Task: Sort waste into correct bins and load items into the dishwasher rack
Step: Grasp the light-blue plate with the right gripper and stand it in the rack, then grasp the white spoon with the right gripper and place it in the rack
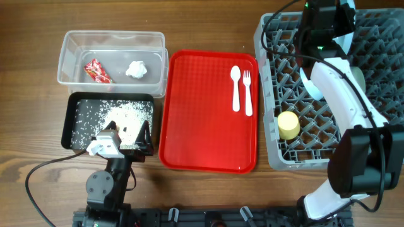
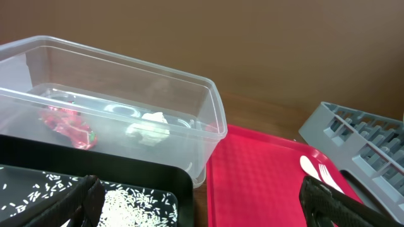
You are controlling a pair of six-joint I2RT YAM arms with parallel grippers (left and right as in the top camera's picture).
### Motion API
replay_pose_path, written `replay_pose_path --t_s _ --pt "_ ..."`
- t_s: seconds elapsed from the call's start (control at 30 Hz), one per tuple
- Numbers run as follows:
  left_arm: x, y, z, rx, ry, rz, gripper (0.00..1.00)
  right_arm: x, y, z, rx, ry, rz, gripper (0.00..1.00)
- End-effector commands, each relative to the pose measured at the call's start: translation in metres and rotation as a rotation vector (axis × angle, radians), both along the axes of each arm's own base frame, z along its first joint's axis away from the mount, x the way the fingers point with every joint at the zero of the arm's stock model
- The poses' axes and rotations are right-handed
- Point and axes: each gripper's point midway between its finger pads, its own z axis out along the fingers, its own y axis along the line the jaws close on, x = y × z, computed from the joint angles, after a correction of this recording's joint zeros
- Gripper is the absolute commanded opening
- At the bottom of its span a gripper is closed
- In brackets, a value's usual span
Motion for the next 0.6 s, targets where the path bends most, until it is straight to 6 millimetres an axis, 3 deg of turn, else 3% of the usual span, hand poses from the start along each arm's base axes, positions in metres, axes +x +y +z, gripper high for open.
replay_pose_path --t_s 0.0,0.1,0.23,0.5,0.53,0.57 --pt "0.0 0.0 -0.001 0.004 -0.003 -0.005 1.0 0.004 -0.002 -0.022 -0.002 0.054 -0.006 0.04" --pt "0.0 0.0 -0.001 0.004 -0.003 -0.005 1.0 -0.005 -0.027 -0.017 -0.017 0.037 -0.088 0.04" --pt "0.0 0.0 -0.001 0.004 -0.003 -0.005 1.0 -0.009 -0.038 0.021 -0.064 -0.041 -0.103 0.04" --pt "0.0 0.0 -0.001 0.004 -0.003 -0.005 1.0 0.005 -0.021 -0.022 0.017 0.088 0.039 0.05" --pt "0.0 0.0 -0.001 0.004 -0.003 -0.005 1.0 0.006 -0.019 -0.02 0.05 0.041 0.034 0.3" --pt "0.0 0.0 -0.001 0.004 -0.003 -0.005 1.0 0.006 -0.013 -0.013 0.076 -0.003 0.038 0.46"
